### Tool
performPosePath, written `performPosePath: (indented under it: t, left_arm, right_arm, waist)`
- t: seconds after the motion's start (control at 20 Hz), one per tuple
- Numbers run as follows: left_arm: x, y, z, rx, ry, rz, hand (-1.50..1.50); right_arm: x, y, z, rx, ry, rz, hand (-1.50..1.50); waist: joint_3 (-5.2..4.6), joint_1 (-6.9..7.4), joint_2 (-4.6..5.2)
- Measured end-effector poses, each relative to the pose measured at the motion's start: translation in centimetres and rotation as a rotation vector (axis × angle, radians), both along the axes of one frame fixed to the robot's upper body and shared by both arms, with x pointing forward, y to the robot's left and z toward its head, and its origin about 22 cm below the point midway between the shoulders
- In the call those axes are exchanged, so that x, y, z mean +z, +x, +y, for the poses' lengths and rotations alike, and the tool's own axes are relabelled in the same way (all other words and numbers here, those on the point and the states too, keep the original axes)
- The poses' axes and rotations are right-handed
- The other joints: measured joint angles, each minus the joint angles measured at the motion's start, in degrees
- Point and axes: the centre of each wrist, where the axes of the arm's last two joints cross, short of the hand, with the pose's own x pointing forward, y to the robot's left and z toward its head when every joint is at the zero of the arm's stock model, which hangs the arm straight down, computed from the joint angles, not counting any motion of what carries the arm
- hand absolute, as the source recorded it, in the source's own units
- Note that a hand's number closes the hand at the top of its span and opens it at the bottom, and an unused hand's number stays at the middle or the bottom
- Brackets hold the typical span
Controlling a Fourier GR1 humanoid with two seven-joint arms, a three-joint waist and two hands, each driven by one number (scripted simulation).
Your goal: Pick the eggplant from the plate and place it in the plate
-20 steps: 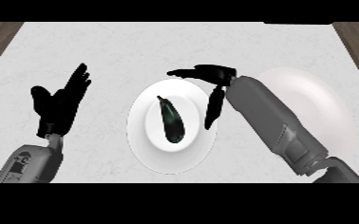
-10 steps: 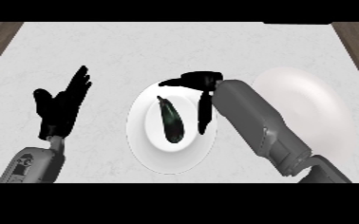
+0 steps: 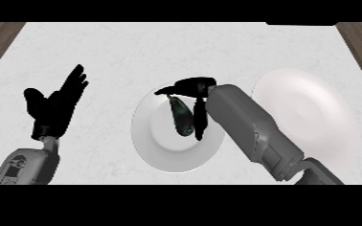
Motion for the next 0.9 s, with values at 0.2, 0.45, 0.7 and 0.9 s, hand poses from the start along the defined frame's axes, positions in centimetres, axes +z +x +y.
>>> performPosePath:
  t: [0.2, 0.45, 0.7, 0.9]
  left_arm:
    - [0.1, 0.4, 0.0, 0.001, -0.001, -0.001, 0.00]
    - [-0.2, 0.7, -1.2, -0.009, 0.002, 0.000, 0.00]
    - [-0.4, 0.6, -1.5, -0.006, 0.000, 0.001, 0.00]
    - [-0.2, 0.0, -0.8, -0.014, -0.004, 0.004, 0.00]
  right_arm:
    - [0.2, -0.1, 0.3, 0.003, -0.014, -0.011, -1.50]
    - [0.0, -0.4, 0.3, 0.019, -0.046, -0.032, -1.50]
    - [-0.6, -0.8, 0.3, 0.099, -0.062, -0.043, 1.50]
    - [-0.9, -1.1, 0.1, 0.120, -0.035, -0.060, 1.50]
  waist:
    - [0.00, -0.13, -0.07]
    - [-0.09, 0.37, -0.28]
    - [-0.02, 0.38, -0.52]
    - [-0.04, 0.53, -0.59]
